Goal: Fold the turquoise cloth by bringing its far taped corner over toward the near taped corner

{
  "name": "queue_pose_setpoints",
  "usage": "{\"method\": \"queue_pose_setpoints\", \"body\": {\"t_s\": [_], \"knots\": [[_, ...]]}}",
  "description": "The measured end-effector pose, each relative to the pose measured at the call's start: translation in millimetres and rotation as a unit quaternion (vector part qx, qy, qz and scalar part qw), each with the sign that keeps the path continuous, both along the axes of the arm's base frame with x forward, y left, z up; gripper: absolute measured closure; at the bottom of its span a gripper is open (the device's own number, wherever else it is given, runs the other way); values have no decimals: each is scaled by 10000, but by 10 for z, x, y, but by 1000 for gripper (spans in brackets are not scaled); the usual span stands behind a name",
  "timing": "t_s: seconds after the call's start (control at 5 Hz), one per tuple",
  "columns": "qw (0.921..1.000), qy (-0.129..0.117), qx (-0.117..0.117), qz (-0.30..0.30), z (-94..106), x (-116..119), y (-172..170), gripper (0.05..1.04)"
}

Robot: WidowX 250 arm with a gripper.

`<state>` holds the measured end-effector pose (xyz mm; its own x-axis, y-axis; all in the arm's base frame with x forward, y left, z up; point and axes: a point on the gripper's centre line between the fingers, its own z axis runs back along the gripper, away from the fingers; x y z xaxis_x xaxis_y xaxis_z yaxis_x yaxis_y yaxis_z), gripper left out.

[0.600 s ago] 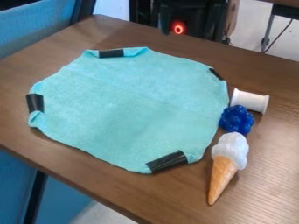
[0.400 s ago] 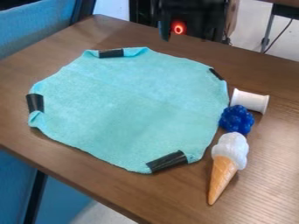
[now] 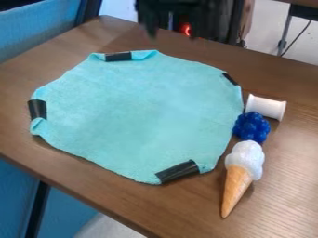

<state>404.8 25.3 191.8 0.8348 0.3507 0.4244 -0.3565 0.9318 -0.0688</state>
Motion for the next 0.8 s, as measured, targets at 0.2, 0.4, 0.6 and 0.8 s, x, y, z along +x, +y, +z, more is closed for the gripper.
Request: {"method": "queue_pose_setpoints", "body": {"t_s": [0.2,0.4,0.6,0.8], "knots": [[9961,-122,87,-865,3,-24,86,84],[9873,18,587,-1474,-3,-72,389,84],[9730,140,1593,-1667,11,-50,579,84],[9640,444,2296,-1262,-81,-22,848,84]]}}
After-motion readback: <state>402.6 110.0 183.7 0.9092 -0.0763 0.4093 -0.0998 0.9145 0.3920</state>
